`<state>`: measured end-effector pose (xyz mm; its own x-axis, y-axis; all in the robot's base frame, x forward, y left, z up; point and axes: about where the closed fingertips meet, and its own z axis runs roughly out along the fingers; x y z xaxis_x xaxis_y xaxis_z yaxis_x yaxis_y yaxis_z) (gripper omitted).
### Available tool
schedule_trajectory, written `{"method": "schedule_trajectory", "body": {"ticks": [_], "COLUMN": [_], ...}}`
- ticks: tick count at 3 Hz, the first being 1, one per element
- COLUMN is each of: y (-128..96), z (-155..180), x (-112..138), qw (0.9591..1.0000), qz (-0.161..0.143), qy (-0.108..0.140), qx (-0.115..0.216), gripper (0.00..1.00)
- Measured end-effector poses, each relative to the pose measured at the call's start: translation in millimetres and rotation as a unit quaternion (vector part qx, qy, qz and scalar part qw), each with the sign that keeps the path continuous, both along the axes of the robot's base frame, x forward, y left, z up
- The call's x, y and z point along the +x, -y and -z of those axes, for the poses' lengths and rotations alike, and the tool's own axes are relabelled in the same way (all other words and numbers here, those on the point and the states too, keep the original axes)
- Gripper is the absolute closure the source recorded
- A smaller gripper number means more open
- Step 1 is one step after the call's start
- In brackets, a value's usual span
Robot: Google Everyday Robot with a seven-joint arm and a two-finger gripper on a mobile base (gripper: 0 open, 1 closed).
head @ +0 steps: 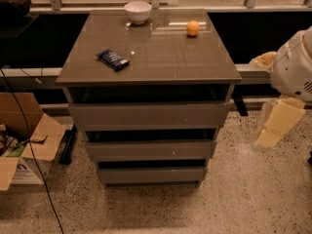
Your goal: Open middle drawer
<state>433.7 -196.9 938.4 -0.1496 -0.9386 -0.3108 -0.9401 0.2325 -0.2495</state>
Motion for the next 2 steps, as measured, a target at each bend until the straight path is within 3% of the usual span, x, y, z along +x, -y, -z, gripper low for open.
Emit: {"method": "schedule_trajectory", "body": {"ticks": [1,2], "y": [-9,-15], "z": [33,71], "x": [7,18], "qw": [0.9991,0.9977], "qz": [-0.009,-0.019], "qy": [-0.001,-0.007], "qx": [0.042,0.064], "gripper": [0.0,0.0]}}
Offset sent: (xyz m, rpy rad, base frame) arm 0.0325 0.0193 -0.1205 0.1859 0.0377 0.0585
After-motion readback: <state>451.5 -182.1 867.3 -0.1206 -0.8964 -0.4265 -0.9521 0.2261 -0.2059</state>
